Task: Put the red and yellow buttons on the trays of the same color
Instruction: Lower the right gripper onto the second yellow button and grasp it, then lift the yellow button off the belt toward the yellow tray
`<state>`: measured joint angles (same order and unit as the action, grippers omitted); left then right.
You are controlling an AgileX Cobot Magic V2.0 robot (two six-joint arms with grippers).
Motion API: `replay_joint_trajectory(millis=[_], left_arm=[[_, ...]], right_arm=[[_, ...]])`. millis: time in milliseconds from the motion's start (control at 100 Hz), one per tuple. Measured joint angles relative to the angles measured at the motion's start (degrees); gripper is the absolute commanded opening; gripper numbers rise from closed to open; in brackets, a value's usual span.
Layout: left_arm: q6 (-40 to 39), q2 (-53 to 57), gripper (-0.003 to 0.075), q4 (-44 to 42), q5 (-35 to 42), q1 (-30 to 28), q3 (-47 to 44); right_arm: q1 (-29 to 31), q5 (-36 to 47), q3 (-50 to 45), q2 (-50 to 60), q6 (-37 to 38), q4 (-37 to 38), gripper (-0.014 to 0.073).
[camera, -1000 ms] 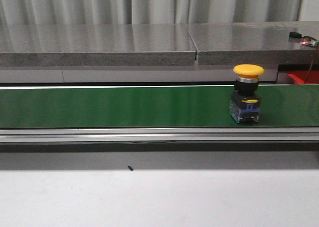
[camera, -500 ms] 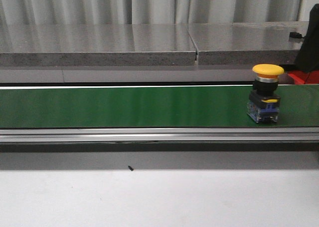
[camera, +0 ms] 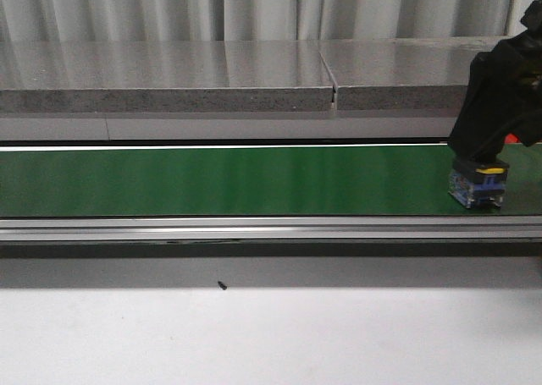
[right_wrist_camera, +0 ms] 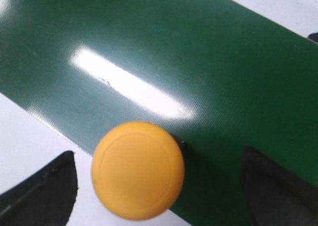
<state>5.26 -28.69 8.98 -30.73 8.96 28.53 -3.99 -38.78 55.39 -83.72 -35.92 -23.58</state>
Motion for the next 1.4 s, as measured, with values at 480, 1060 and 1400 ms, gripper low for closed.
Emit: replay_joint_trajectory(millis=[480, 1060, 1400], left_arm=[[0.0, 0.0, -0.0019, 0.0, 0.0, 0.0, 0.0], [0.0, 0.0, -0.0019, 0.0, 0.0, 0.0, 0.0], [0.0, 0.0, -0.0019, 0.0, 0.0, 0.0, 0.0]], right_arm=[[0.0, 0.6, 0.0, -0.4, -0.2, -0.7, -0.0004], [13.1, 3.8, 0.0, 5.1, -0.3, -1.0, -0.0004], [27.4, 9.8, -0.1, 5.1, -0.3, -5.3, -0.0004]])
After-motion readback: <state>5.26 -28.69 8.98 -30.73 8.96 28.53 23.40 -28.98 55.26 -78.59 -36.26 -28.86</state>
